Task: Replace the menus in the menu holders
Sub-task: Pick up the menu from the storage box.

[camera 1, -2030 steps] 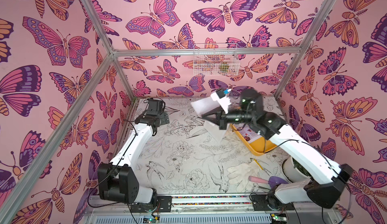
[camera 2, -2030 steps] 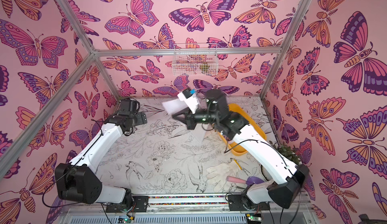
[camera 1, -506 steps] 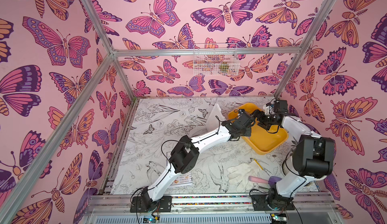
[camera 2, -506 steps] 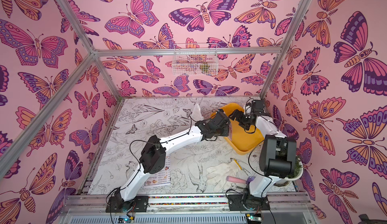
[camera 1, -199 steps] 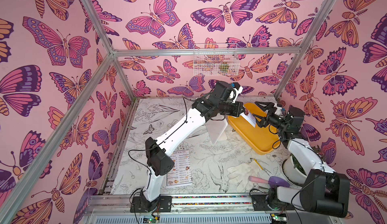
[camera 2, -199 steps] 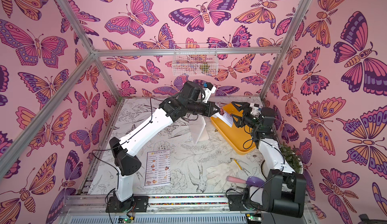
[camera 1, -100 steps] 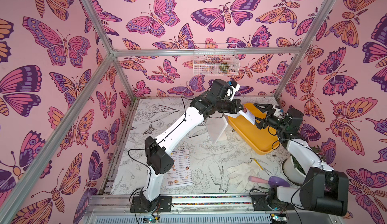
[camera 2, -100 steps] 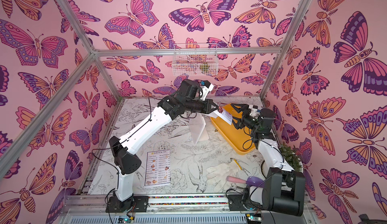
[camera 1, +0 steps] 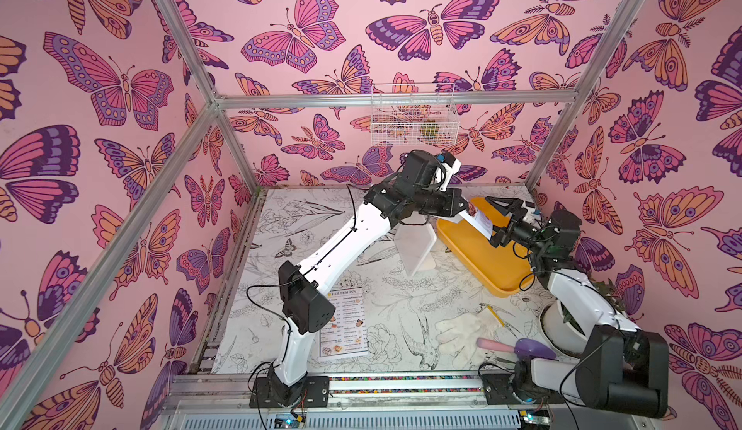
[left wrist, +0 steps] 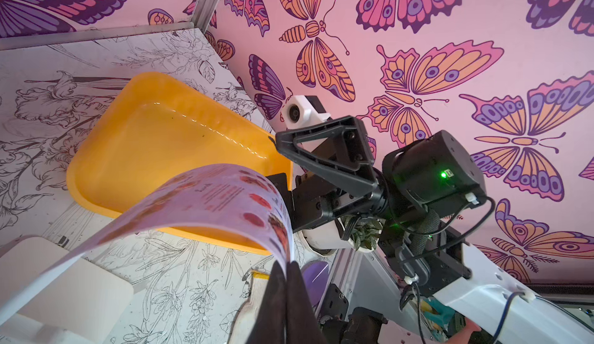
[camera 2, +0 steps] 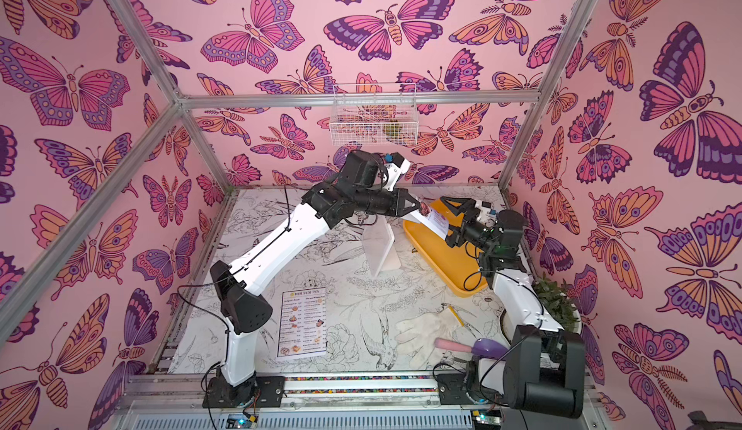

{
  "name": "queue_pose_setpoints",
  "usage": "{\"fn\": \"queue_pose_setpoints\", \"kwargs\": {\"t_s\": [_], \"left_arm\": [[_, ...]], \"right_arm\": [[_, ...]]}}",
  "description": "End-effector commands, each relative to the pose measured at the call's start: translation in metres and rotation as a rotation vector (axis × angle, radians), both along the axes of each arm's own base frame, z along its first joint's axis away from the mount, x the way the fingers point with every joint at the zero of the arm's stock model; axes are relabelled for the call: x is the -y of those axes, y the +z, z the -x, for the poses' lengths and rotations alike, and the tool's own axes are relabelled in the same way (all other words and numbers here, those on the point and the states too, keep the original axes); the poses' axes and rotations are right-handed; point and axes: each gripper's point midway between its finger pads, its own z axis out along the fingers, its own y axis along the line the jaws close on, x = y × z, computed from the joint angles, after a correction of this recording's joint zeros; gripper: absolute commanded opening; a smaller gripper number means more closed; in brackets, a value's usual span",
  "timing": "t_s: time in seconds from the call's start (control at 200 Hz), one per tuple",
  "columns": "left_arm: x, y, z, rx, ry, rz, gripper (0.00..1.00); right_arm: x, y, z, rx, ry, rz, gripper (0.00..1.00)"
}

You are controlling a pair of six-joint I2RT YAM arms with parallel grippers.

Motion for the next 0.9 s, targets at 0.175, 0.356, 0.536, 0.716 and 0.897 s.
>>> {"fn": "queue_pose_setpoints", "kwargs": {"t_s": [0.175,0.356,0.536,0.716,0.897], "left_arm": [[0.005,0.001,0.01,-0.038,-0.066,0.034,0.0],[-0.012,0.0,0.012,-0.041,-0.039,0.02,0.0],[-0.027,-0.013,0.021,-0.067,-0.028,0.005,0.0],[-0.05,-0.022,0.006,-0.079,0.055,0.023,0.0],[-0.055,-0.036,-0.004,-0.106,0.067,0.01,0.0]], "right_arm": [[-0.003,0.018,-0.009,0.064,0.007,-0.024,0.93],[-0.002,0.028,-0.008,0.131,0.004,0.012,0.92],[-0.002,0.041,-0.007,0.197,0.002,0.018,0.92],[-0.003,0.04,-0.002,0.212,0.007,0.037,0.91],[-0.005,0.047,0.01,0.255,0.014,0.082,0.87]]}}
